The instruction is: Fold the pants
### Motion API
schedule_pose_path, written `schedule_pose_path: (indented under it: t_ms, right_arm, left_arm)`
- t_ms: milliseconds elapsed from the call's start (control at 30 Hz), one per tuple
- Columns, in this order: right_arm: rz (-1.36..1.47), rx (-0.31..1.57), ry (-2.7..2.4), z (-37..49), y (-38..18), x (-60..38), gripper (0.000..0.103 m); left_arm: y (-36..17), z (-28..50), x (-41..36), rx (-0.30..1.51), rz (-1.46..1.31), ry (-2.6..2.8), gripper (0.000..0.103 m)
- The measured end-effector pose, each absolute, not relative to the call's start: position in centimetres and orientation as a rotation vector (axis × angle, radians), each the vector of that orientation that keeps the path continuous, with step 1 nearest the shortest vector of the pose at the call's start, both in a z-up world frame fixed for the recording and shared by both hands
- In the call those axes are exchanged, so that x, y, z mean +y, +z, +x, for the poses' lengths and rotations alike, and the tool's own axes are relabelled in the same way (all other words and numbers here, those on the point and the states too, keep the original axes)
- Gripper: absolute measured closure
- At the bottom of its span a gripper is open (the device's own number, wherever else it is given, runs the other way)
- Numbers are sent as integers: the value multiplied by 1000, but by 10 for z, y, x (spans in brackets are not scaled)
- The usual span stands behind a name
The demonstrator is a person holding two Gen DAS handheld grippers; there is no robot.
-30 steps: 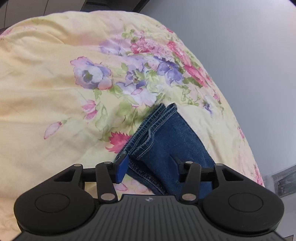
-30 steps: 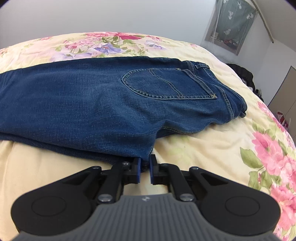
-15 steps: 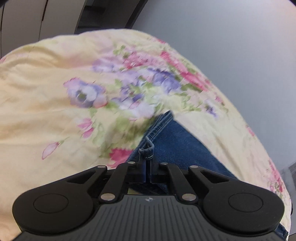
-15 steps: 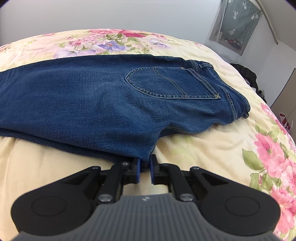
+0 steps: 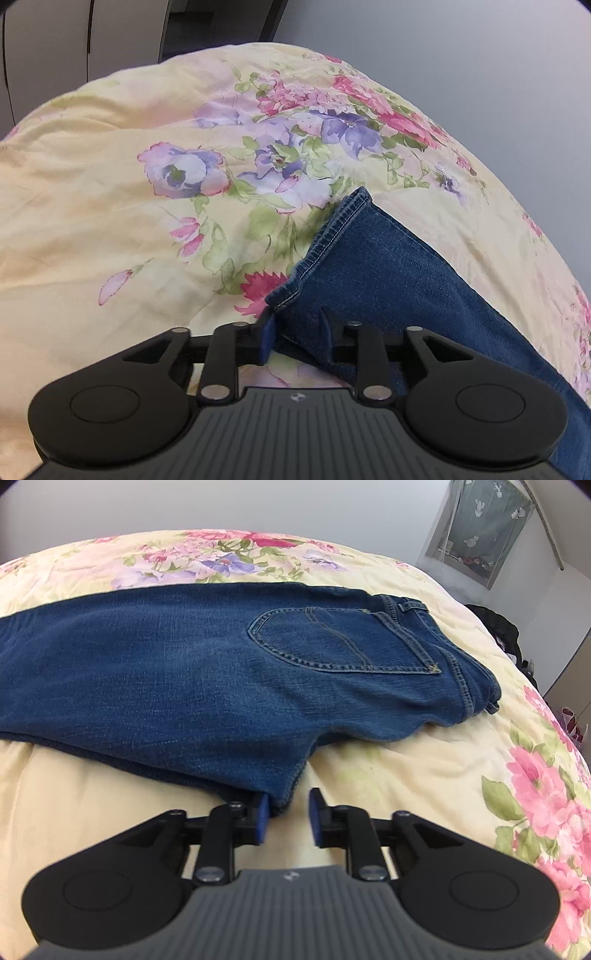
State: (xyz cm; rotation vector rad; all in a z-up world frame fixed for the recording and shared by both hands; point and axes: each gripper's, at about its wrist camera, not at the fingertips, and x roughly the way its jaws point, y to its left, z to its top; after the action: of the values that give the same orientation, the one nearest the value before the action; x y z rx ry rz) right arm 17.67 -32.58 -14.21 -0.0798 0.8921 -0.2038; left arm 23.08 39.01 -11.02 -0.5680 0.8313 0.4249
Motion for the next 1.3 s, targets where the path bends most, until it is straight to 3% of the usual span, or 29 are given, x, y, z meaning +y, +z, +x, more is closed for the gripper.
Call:
schedule_pose_path:
  t_ms: [100,267,600,833,933,1000,1033,1067,1233,1300]
  right_arm:
    - [-14,868,-199,161,-123,-344,78]
    - [183,801,-237,155,-97,-409,55]
    - [647,706,-366,211,-115,-564,43]
    - [1115,660,-357,252,-176,-649,41]
    - [1215,618,-314,264,-196,-662,47]
    - [1153,636,-315,273,-193,-664,64]
    - [1101,646,-303,279,-188,-664,78]
    - [1037,657,-285,284,-179,-664,84]
    - [372,543,-111,298,-95,-621,96]
    - [258,601,-152,309,-96,-619,96]
  left_arm:
    - [-93,230,371,806,-464,456,65]
    - [-73,246,340,791,-457,369,65]
    - [-95,293,252,863,-337,277,65]
    - [-126,316,229,937,-267,325,65]
    - [-132,319,224,937,-243,344,65]
    - [-135,322,219,948,-207,352,65]
    - [-135,323,217,954,-190,356,65]
    - [-136,325,214,959,-174,359,65]
    - [-141,328,209,971,-126,359,65]
    - [-143,327,208,966,-131,360,65]
